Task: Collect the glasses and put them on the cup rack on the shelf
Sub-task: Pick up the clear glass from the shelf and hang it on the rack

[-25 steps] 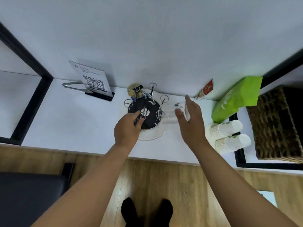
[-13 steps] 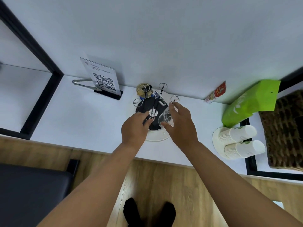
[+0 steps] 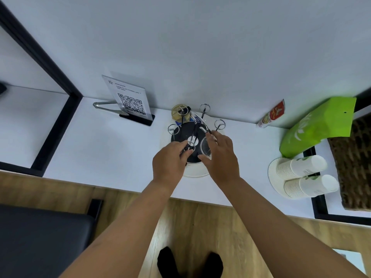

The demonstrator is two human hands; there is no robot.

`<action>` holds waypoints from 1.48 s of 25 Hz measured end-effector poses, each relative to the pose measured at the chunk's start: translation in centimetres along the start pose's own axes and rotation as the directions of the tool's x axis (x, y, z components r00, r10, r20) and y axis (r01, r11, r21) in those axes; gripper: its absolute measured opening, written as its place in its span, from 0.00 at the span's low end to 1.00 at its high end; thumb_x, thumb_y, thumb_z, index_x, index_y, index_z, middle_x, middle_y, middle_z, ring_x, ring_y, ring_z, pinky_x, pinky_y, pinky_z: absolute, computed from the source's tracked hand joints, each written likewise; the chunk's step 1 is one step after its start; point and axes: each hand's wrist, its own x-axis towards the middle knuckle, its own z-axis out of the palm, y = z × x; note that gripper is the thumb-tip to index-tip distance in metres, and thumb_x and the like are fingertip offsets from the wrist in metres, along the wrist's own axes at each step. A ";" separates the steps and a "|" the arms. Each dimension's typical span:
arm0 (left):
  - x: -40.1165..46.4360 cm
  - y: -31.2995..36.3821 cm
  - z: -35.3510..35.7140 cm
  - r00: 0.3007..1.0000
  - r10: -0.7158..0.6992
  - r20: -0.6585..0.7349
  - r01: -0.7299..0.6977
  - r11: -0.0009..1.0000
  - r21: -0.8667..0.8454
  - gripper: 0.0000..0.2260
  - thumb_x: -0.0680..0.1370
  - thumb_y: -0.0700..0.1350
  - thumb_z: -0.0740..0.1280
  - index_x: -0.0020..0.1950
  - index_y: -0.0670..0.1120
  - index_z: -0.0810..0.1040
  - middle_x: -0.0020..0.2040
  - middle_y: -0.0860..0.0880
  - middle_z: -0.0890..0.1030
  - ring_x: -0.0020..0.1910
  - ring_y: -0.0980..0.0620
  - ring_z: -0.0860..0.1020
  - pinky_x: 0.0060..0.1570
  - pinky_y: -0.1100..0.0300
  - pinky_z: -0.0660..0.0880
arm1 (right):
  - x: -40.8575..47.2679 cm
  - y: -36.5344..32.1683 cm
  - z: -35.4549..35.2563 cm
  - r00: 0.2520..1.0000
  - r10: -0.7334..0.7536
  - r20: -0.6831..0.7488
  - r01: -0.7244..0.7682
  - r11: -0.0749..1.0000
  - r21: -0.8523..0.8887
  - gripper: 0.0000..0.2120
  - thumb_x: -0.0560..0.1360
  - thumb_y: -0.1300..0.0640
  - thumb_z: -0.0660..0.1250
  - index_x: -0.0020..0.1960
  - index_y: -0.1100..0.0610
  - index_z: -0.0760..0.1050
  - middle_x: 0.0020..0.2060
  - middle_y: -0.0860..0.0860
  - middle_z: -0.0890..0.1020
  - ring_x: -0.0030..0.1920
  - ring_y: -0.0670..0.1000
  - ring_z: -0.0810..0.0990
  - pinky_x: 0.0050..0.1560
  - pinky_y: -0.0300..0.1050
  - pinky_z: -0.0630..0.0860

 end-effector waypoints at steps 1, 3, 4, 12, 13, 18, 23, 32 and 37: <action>0.0 0.0 0.0 1.000 0.005 -0.001 -0.005 1.000 0.002 0.17 0.82 0.54 0.70 0.69 0.51 0.82 0.57 0.53 0.85 0.52 0.52 0.84 0.44 0.63 0.69 | -0.1 0.0 0.2 1.000 -0.001 -0.011 0.001 1.000 0.005 0.35 0.75 0.54 0.79 0.78 0.58 0.70 0.76 0.54 0.72 0.77 0.58 0.64 0.54 0.60 0.83; 0.0 -0.2 -0.1 1.000 0.018 0.001 -0.018 1.000 0.008 0.17 0.82 0.54 0.70 0.69 0.51 0.82 0.57 0.53 0.85 0.53 0.52 0.84 0.44 0.63 0.69 | -0.4 0.0 0.4 0.999 -0.004 -0.034 0.005 1.000 0.018 0.34 0.75 0.54 0.79 0.78 0.58 0.70 0.76 0.54 0.72 0.78 0.59 0.64 0.54 0.59 0.83; 0.0 -0.2 -0.2 1.000 0.024 0.002 -0.024 1.000 0.016 0.17 0.82 0.54 0.69 0.69 0.51 0.82 0.58 0.53 0.85 0.53 0.52 0.84 0.45 0.63 0.69 | -0.4 0.0 0.5 0.999 -0.004 -0.040 0.005 1.000 0.022 0.34 0.75 0.54 0.79 0.77 0.58 0.71 0.76 0.54 0.73 0.77 0.59 0.64 0.54 0.59 0.83; 1.2 -0.7 -1.6 0.994 0.094 0.053 -0.099 0.992 0.083 0.16 0.82 0.53 0.70 0.69 0.50 0.82 0.56 0.52 0.86 0.52 0.51 0.84 0.45 0.62 0.71 | -0.4 -0.1 0.2 1.000 -0.015 -0.005 0.015 1.000 -0.023 0.39 0.72 0.45 0.80 0.77 0.56 0.71 0.76 0.54 0.72 0.74 0.60 0.66 0.54 0.60 0.83; 1.4 -0.7 -1.8 0.993 0.104 0.061 -0.109 0.990 0.094 0.16 0.82 0.52 0.70 0.68 0.50 0.82 0.55 0.51 0.86 0.51 0.50 0.84 0.45 0.62 0.71 | -0.4 -0.3 0.1 1.000 -0.017 0.010 0.017 1.000 -0.026 0.40 0.71 0.44 0.80 0.78 0.55 0.71 0.77 0.54 0.71 0.74 0.60 0.66 0.57 0.60 0.81; 1.9 -1.2 -2.6 0.986 0.131 0.106 -0.144 0.981 0.131 0.16 0.82 0.52 0.69 0.69 0.50 0.81 0.57 0.51 0.85 0.52 0.50 0.83 0.45 0.60 0.72 | -0.4 -0.5 -1.2 0.998 -0.043 0.049 0.045 0.999 -0.031 0.42 0.72 0.39 0.78 0.79 0.55 0.70 0.78 0.54 0.71 0.73 0.61 0.68 0.66 0.60 0.76; 2.7 -1.4 -3.2 0.975 0.160 0.152 -0.186 0.967 0.176 0.16 0.83 0.52 0.68 0.70 0.52 0.80 0.59 0.52 0.84 0.53 0.49 0.83 0.47 0.55 0.77 | -0.6 0.0 -2.5 0.997 -0.070 0.019 0.070 0.997 -0.008 0.35 0.77 0.37 0.71 0.76 0.58 0.73 0.74 0.55 0.75 0.71 0.60 0.71 0.67 0.60 0.75; 3.6 -1.5 -4.1 0.962 0.147 0.230 -0.205 0.946 0.251 0.17 0.85 0.49 0.64 0.74 0.55 0.75 0.65 0.52 0.81 0.58 0.46 0.81 0.49 0.52 0.78 | 0.1 0.7 -2.9 0.999 0.040 0.006 -0.040 0.998 0.056 0.29 0.83 0.42 0.64 0.79 0.55 0.69 0.80 0.53 0.67 0.76 0.59 0.65 0.70 0.60 0.72; 3.9 -1.7 -4.3 0.969 0.114 0.218 -0.164 0.959 0.231 0.18 0.85 0.47 0.63 0.75 0.55 0.74 0.65 0.52 0.80 0.60 0.47 0.80 0.51 0.51 0.79 | 0.7 0.7 -2.5 0.993 0.093 0.073 -0.098 0.993 0.066 0.29 0.84 0.41 0.59 0.81 0.54 0.66 0.81 0.52 0.64 0.77 0.58 0.64 0.70 0.59 0.71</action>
